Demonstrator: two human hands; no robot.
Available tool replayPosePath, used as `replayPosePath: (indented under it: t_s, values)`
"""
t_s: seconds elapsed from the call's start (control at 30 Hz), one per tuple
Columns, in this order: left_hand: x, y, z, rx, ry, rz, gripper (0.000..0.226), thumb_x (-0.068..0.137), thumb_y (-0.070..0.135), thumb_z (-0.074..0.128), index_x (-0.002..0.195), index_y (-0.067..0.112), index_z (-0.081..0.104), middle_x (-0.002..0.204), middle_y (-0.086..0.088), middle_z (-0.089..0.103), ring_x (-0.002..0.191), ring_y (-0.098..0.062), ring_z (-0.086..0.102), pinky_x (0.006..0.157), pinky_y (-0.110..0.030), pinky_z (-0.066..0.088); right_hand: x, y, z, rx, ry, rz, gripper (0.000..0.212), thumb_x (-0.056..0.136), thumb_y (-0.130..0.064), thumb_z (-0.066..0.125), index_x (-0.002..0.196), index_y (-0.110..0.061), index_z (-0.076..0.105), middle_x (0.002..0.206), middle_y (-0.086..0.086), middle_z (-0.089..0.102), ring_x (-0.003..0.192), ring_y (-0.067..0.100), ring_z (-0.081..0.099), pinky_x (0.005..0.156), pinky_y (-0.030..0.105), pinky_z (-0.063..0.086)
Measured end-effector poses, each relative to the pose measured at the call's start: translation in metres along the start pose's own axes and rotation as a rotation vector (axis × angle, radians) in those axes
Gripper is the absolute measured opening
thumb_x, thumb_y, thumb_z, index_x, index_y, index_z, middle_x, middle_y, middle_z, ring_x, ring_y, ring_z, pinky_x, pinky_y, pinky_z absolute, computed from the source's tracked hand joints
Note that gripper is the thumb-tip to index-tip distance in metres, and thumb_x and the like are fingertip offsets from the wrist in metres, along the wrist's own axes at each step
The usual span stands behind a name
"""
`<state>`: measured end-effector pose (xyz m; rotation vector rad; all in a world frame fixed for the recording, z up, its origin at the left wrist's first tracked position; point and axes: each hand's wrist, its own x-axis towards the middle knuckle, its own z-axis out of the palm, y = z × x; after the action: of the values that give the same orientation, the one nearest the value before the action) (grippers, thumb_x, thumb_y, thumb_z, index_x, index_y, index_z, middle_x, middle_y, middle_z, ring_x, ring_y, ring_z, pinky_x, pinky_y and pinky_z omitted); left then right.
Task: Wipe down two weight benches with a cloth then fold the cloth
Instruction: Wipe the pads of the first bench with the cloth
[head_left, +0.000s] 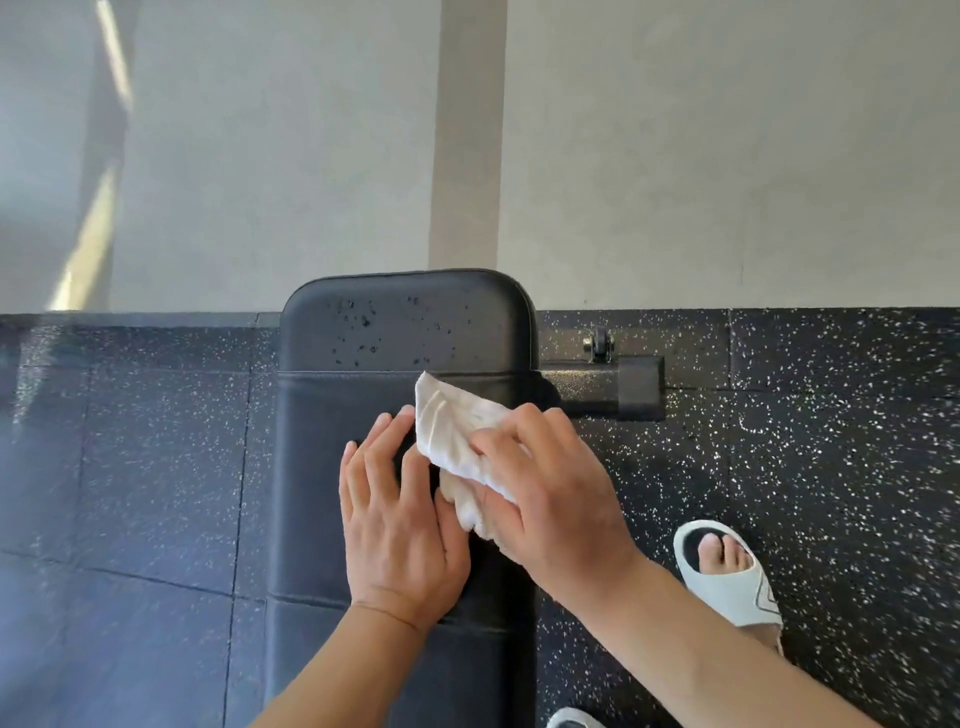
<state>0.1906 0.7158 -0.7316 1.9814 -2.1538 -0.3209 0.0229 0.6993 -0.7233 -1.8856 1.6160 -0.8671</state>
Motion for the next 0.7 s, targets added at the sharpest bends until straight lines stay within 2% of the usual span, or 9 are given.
replayPosePath:
  t_s: [0.13, 0.23, 0.37, 0.5, 0.6, 0.7]
  values:
    - [0.001, 0.001, -0.002, -0.004, 0.007, 0.010, 0.046, 0.098, 0.030, 0.041, 0.141, 0.018, 0.049, 0.156, -0.004, 0.043, 0.151, -0.033, 0.035, 0.129, -0.053, 0.018, 0.009, 0.010, -0.014, -0.045, -0.123, -0.092, 0.018, 0.092, -0.026, 0.067, 0.099, -0.010, 0.072, 0.093, 0.007, 0.062, 0.077, 0.028, 0.054, 0.064, 0.044, 0.051]
    - [0.001, 0.000, -0.003, -0.012, 0.015, 0.020, 0.044, 0.099, 0.030, 0.042, 0.139, 0.014, 0.053, 0.155, -0.005, 0.045, 0.151, -0.033, 0.037, 0.129, -0.053, 0.019, 0.015, 0.007, -0.018, -0.071, -0.178, -0.118, 0.023, 0.097, -0.030, 0.062, 0.100, -0.009, 0.072, 0.094, 0.008, 0.062, 0.079, 0.029, 0.054, 0.065, 0.044, 0.052]
    - [-0.001, -0.004, -0.003, -0.054, 0.033, 0.039, 0.044, 0.099, 0.028, 0.047, 0.139, 0.011, 0.055, 0.153, -0.006, 0.047, 0.150, -0.033, 0.039, 0.126, -0.056, 0.025, 0.021, 0.005, -0.017, -0.186, -0.229, -0.201, 0.016, 0.096, -0.023, 0.068, 0.101, -0.009, 0.071, 0.096, 0.008, 0.062, 0.080, 0.028, 0.053, 0.066, 0.044, 0.052]
    - [0.003, -0.005, -0.006, -0.143, 0.037, 0.049, 0.048, 0.098, 0.025, 0.049, 0.143, 0.011, 0.056, 0.152, -0.003, 0.048, 0.147, -0.029, 0.043, 0.124, -0.056, 0.027, 0.031, 0.001, -0.014, -0.260, -0.249, -0.282, 0.016, 0.096, -0.021, 0.064, 0.102, -0.008, 0.071, 0.095, 0.009, 0.062, 0.078, 0.028, 0.051, 0.065, 0.045, 0.051]
    - [0.003, -0.008, -0.015, -0.261, 0.057, 0.031, 0.045, 0.095, 0.014, 0.052, 0.139, 0.009, 0.057, 0.149, -0.002, 0.050, 0.140, -0.024, 0.048, 0.121, -0.053, 0.033, 0.038, -0.010, -0.005, -0.319, -0.273, -0.328, 0.017, 0.092, -0.024, 0.069, 0.100, -0.009, 0.069, 0.094, 0.008, 0.061, 0.076, 0.028, 0.051, 0.062, 0.046, 0.048]
    - [-0.008, -0.022, -0.026, -0.229, 0.111, -0.070, 0.044, 0.092, 0.010, 0.058, 0.135, 0.007, 0.059, 0.145, -0.004, 0.050, 0.134, -0.026, 0.049, 0.117, -0.045, 0.038, 0.046, -0.026, 0.013, -0.379, -0.287, -0.391, 0.018, 0.093, -0.029, 0.068, 0.100, -0.012, 0.068, 0.095, 0.006, 0.060, 0.078, 0.027, 0.052, 0.062, 0.046, 0.046]
